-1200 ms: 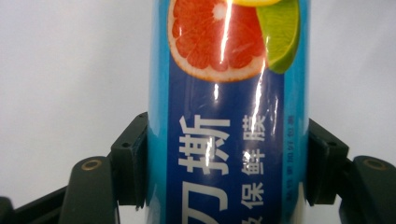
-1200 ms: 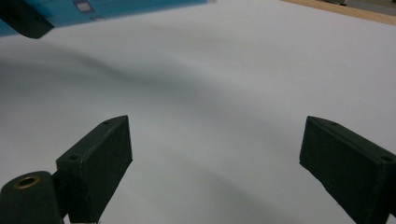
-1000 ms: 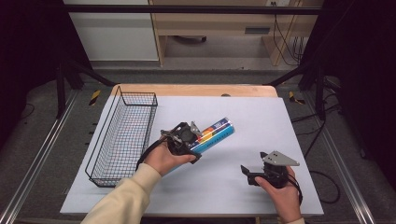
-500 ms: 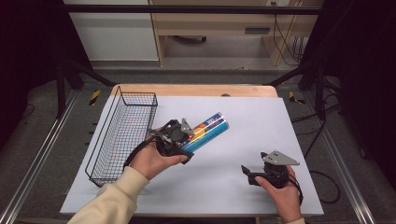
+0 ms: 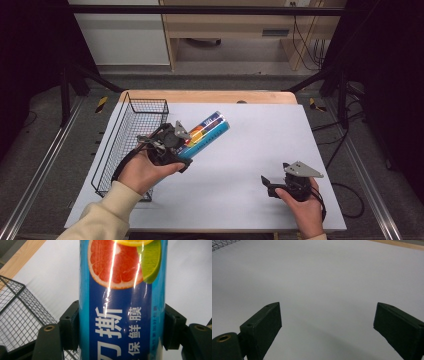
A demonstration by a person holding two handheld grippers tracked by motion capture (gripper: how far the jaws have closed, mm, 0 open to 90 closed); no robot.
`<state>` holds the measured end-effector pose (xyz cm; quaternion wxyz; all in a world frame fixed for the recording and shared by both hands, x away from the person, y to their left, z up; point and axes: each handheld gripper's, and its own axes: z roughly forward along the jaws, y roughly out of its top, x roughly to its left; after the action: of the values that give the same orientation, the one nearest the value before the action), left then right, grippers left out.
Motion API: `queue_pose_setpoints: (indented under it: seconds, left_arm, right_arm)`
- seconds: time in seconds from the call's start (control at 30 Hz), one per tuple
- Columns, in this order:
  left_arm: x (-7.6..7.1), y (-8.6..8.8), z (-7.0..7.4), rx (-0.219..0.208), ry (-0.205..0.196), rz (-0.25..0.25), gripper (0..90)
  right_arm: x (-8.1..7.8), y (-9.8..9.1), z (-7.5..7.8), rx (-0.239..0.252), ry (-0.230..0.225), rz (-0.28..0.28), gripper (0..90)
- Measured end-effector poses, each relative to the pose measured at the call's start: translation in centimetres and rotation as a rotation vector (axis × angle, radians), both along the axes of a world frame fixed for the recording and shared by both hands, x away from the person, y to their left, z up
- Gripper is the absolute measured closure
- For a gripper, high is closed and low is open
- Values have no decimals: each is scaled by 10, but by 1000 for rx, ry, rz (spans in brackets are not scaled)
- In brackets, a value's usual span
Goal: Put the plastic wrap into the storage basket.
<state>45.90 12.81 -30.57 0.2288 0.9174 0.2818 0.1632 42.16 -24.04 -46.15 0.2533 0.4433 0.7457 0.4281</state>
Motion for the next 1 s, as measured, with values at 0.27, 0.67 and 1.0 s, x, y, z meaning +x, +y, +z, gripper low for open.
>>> queue_pose_setpoints:
  seconds: [0.27,0.67,1.0]
  left_arm:
    - [-6,17,-4,-13,15,49,321]
    - [-7,37,-6,-24,28,94,321]
    - [-6,53,6,-47,7,139,321]
  right_arm:
    - [0,-3,1,0,-1,-23,73]
    - [0,-4,3,-15,-21,-71,77]
    - [-2,-7,6,-32,-64,-92,84]
